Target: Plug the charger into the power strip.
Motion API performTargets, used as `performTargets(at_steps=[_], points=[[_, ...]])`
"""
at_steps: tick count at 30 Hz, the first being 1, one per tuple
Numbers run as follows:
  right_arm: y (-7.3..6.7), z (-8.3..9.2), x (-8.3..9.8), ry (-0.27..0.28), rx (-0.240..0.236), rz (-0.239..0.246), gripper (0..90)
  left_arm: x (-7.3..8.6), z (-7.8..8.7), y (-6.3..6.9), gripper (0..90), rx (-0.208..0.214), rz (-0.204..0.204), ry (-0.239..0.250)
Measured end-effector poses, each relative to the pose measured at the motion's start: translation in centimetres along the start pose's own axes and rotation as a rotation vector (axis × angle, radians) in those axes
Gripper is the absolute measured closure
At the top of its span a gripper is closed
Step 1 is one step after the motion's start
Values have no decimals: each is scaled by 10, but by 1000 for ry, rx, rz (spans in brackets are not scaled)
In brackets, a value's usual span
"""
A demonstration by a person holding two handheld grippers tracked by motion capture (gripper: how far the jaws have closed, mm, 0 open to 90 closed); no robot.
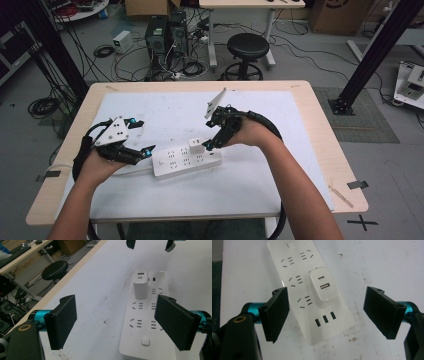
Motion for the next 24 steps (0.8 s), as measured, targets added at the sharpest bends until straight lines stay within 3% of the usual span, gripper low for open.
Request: performTargets(at_steps=[9, 13, 24], points=[[-3, 20, 23, 109, 35, -75, 213, 3, 1, -5, 182, 7, 9, 12], [-7, 31, 44, 190, 56, -133, 213, 5, 0, -6, 183, 15, 24, 28], [-13, 32, 79, 273, 73, -210, 212, 14, -9, -4, 182, 46, 43, 33]])
Point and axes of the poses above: each handheld gripper's, and its own axes: z roughly backward along the jaws, x roughly out of its underside, y roughly to its right, the point moved 7 cm from there along -z, roughly forward along the jaws, and after that the axes turned 7 degrees about -y, right-handed, at the moved point
